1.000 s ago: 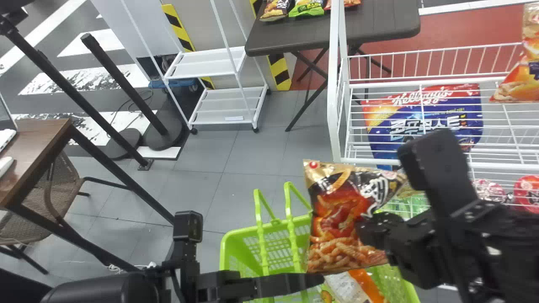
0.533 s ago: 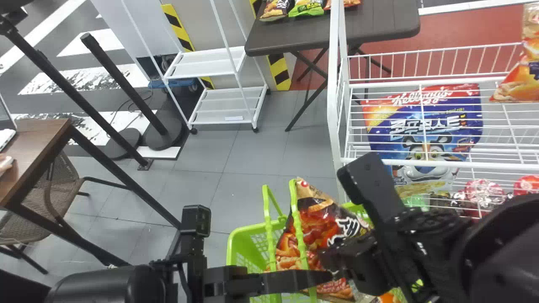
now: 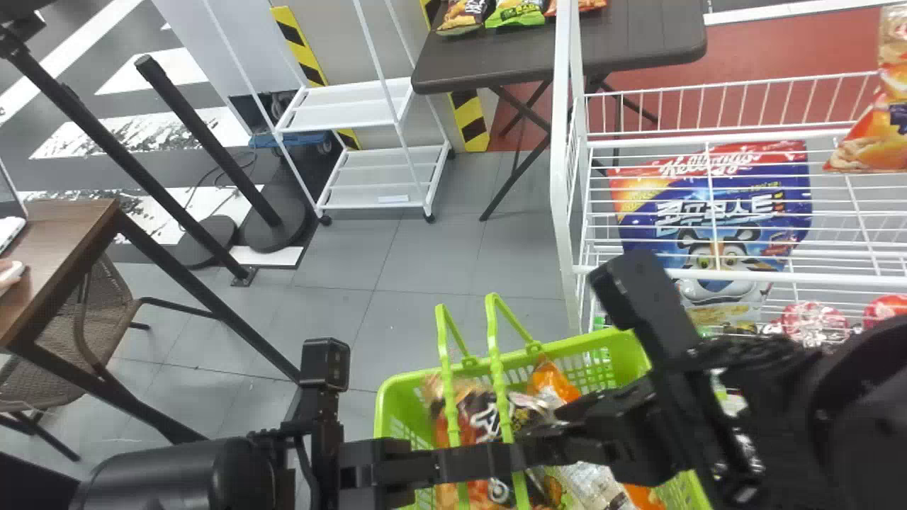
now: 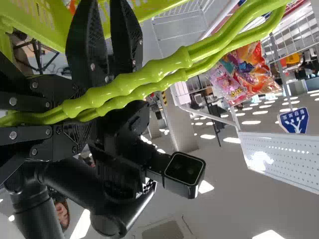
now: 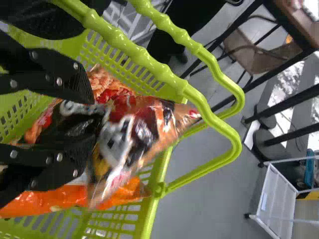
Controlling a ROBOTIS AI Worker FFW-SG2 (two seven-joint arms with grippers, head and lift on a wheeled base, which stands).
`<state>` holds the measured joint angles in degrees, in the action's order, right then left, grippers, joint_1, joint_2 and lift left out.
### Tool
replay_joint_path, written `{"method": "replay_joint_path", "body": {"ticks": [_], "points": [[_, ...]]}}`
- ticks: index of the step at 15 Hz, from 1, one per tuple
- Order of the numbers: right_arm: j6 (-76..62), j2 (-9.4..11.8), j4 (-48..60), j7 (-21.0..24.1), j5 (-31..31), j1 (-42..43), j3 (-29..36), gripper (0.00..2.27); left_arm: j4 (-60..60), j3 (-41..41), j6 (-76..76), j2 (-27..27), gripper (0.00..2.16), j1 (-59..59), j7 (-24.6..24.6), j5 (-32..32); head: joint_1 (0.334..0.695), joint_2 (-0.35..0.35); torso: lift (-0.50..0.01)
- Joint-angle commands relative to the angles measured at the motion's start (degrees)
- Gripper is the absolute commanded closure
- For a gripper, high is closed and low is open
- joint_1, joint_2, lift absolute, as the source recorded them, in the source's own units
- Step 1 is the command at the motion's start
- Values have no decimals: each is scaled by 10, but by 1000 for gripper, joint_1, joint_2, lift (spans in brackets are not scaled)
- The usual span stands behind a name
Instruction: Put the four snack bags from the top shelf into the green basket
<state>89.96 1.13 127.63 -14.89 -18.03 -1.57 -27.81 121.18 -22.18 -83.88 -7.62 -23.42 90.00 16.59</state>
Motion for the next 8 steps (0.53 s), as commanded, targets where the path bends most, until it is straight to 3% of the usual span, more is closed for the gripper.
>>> {"method": "replay_joint_path", "body": {"ticks": [1,3,5,8], "points": [[1,3,74,-12,-5,-30,69,43,-4,-3,1,0,2148,0,6,0,695,350,0],[1,5,119,-11,23,-54,146,53,-9,-8,-1,0,2148,0,6,1,695,350,0],[1,5,96,-3,63,-48,217,56,-9,-9,1,0,2148,-3,6,3,695,350,0],[-79,5,-12,10,139,0,277,56,-9,-10,1,1,2148,-7,6,1,695,140,0]]}}
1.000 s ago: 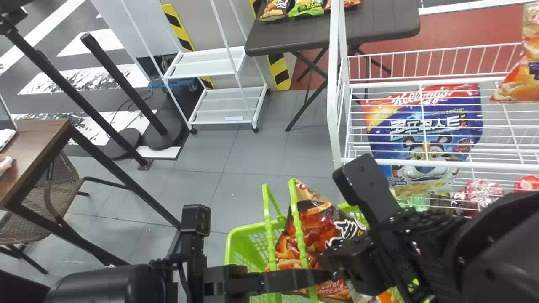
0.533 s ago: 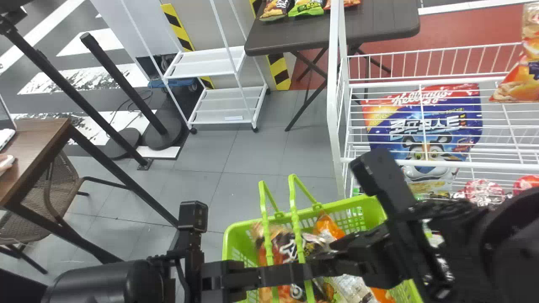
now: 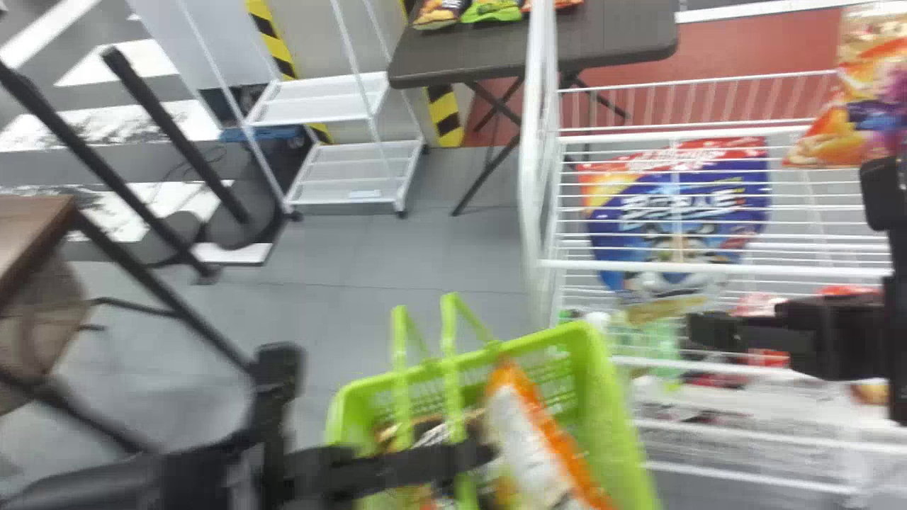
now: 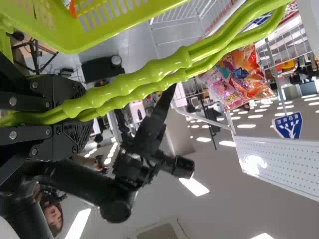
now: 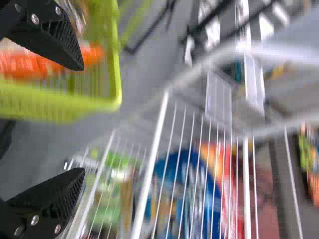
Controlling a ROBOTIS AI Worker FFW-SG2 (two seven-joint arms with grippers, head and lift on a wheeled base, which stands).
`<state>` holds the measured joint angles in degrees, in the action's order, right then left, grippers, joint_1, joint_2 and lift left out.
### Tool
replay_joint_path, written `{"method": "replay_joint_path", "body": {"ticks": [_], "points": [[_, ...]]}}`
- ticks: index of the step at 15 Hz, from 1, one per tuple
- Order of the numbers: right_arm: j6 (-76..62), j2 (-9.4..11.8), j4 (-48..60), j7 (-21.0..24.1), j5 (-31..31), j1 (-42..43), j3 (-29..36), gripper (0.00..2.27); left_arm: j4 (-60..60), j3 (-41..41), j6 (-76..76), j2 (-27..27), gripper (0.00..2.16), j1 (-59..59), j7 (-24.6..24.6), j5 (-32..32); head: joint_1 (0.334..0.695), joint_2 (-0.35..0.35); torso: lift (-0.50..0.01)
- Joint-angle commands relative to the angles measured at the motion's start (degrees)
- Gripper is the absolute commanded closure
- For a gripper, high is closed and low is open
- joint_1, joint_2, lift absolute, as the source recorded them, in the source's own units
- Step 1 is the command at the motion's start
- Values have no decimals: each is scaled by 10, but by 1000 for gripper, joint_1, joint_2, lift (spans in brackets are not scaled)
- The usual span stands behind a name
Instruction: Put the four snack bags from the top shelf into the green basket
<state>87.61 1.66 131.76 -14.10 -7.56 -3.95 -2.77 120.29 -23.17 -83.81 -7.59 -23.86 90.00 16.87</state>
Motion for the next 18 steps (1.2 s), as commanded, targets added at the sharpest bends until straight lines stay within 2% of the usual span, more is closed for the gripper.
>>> {"method": "replay_joint_path", "body": {"ticks": [1,2,3,4,7,10,13,14,16,18], "points": [[-114,1,-103,2,48,47,44,56,0,-1,0,0,2148,-4,6,0,695,92,0],[-172,2,-147,2,53,66,60,60,0,-2,0,1,2148,-8,6,0,695,50,0],[-282,3,-201,2,62,83,73,60,0,-4,2,1,2148,-11,6,0,695,-20,0],[-358,5,-256,2,77,109,77,60,0,-6,2,2,2148,-12,6,-2,695,-45,0],[-462,8,-401,2,107,185,101,60,0,-10,2,3,2148,-17,6,-2,695,-108,0],[-574,19,-527,15,115,238,108,60,-1,-16,4,4,2148,-23,6,-2,695,-136,0],[-595,27,-615,23,131,289,102,93,-8,-19,9,4,2148,-23,6,-2,695,-159,0],[-595,26,-631,24,134,299,98,198,-9,-18,11,4,2148,-23,6,-2,695,-161,0],[-593,27,-655,23,143,317,97,768,-13,-19,14,4,2148,-23,6,-2,695,-158,0],[-586,26,-655,23,143,318,96,1858,-16,-21,14,4,2148,-22,6,-2,695,-155,0]]}}
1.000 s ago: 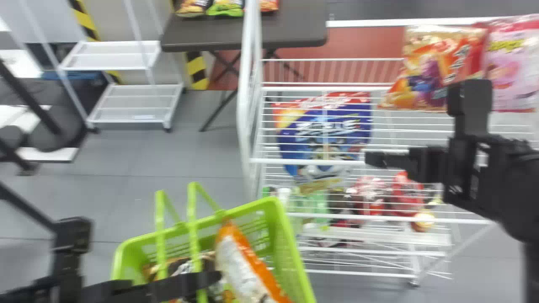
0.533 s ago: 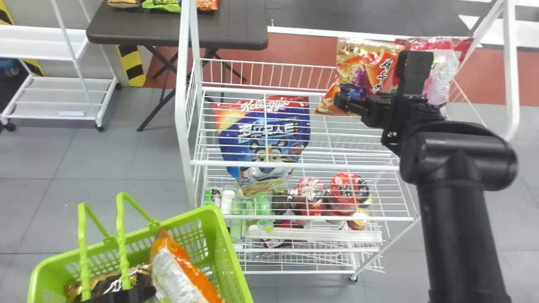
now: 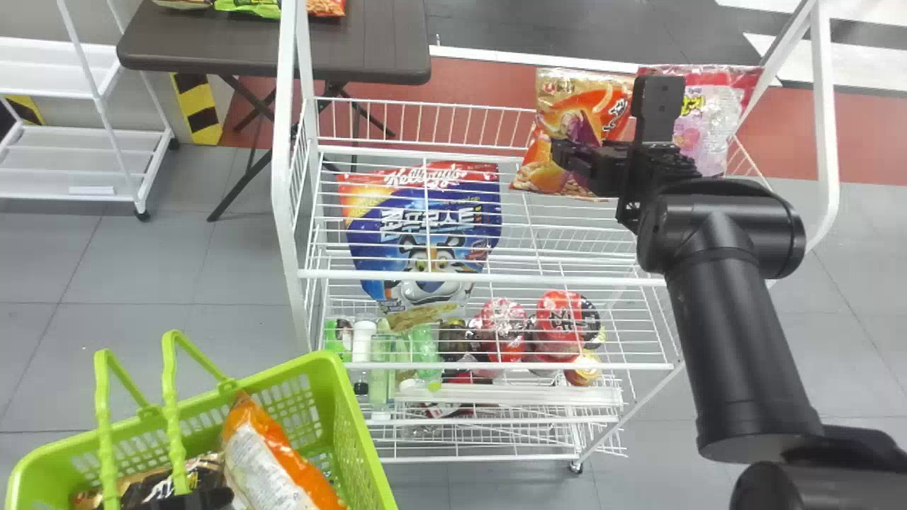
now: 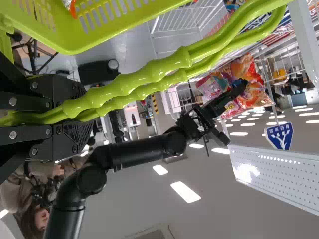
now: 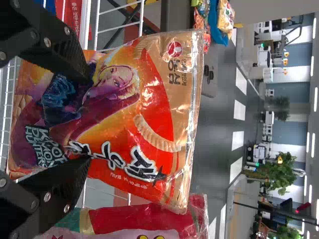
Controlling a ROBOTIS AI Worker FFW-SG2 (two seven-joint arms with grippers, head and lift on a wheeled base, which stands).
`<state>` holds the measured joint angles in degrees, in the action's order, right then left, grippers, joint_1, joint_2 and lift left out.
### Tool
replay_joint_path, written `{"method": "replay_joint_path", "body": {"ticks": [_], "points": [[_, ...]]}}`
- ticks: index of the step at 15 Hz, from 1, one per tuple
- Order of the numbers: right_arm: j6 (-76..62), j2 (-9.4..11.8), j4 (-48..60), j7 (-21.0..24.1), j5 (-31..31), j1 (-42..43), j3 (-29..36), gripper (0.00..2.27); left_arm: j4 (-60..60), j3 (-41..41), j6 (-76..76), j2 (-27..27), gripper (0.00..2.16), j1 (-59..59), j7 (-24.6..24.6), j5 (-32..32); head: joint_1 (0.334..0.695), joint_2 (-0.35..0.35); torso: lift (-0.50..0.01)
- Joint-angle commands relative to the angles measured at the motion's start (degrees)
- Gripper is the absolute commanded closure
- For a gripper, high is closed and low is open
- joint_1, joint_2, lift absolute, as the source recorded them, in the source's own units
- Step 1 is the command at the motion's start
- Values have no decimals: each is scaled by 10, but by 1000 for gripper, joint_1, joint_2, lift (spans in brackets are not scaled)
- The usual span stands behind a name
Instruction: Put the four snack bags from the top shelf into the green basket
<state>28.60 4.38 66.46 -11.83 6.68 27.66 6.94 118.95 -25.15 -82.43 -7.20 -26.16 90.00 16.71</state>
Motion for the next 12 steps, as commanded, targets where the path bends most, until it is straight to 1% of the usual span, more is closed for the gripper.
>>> {"method": "replay_joint_path", "body": {"ticks": [1,5,7,9,12], "points": [[5,-3,0,8,-1,-3,-2,2246,-2,-1,0,0,2148,3,6,0,695,-155,0],[-2,-5,65,11,-11,-45,0,2250,-7,-4,0,0,2148,7,6,0,695,-151,0],[12,-5,126,10,-29,-80,0,2250,-10,-5,0,-1,2148,8,6,0,695,-147,0],[49,-5,236,8,-64,-139,-4,2250,-12,-7,0,-1,2148,11,6,0,695,-145,0],[132,-5,448,8,-123,-260,-24,2250,-14,-7,0,-2,2148,17,6,-1,695,-127,0]]}}
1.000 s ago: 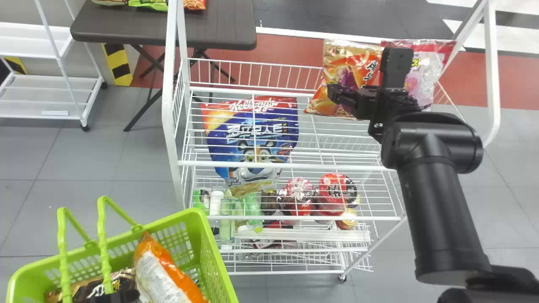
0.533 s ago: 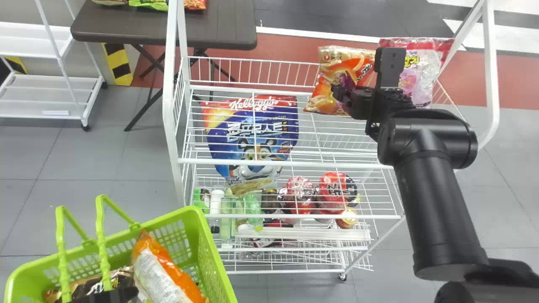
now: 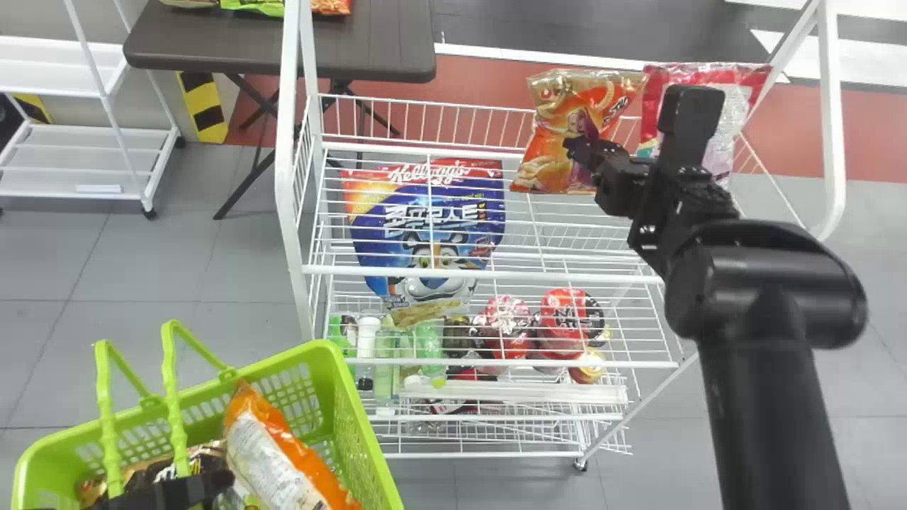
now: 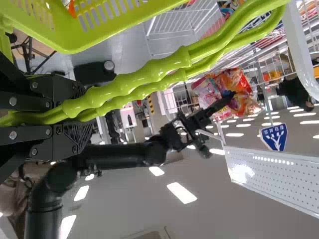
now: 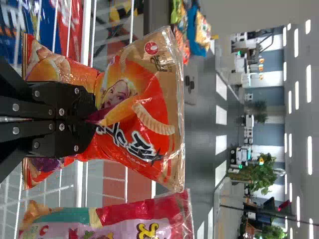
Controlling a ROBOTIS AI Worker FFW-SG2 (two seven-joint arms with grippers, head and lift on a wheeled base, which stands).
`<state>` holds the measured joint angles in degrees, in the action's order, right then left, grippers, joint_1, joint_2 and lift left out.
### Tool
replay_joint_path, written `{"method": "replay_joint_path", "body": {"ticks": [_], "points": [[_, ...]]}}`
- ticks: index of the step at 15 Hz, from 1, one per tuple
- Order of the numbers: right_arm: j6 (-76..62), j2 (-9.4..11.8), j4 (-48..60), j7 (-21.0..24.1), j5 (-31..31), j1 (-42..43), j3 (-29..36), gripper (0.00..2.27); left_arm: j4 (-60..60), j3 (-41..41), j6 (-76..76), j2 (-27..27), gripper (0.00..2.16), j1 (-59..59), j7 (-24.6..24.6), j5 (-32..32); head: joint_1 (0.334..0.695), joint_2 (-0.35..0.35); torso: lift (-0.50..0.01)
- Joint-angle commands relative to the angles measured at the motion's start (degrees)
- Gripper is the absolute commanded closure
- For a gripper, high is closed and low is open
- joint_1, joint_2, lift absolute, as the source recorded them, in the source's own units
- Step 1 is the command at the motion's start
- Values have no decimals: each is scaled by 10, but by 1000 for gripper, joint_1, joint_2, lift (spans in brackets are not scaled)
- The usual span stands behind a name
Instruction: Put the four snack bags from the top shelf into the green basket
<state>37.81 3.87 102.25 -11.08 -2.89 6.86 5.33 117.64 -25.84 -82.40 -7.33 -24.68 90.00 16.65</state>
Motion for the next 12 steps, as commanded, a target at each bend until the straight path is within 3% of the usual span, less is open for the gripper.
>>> {"method": "replay_joint_path", "body": {"ticks": [1,5,6,9,10,12], "points": [[84,0,164,0,-52,-94,-16,2250,0,0,0,0,2148,3,6,0,695,-102,0],[159,0,349,1,-65,-243,-94,2250,-2,0,-4,1,2148,9,6,0,695,-19,0],[175,3,377,1,-64,-270,-126,2250,-2,1,-5,1,2148,8,6,0,695,40,0],[284,9,407,1,-69,-287,-208,2250,1,2,-12,1,2148,7,6,6,695,150,0],[309,9,409,1,-70,-285,-233,2250,3,2,-12,2,2148,4,6,7,695,231,0],[340,9,409,3,-86,-279,-269,2250,4,3,-12,2,2148,1,6,9,695,314,0]]}}
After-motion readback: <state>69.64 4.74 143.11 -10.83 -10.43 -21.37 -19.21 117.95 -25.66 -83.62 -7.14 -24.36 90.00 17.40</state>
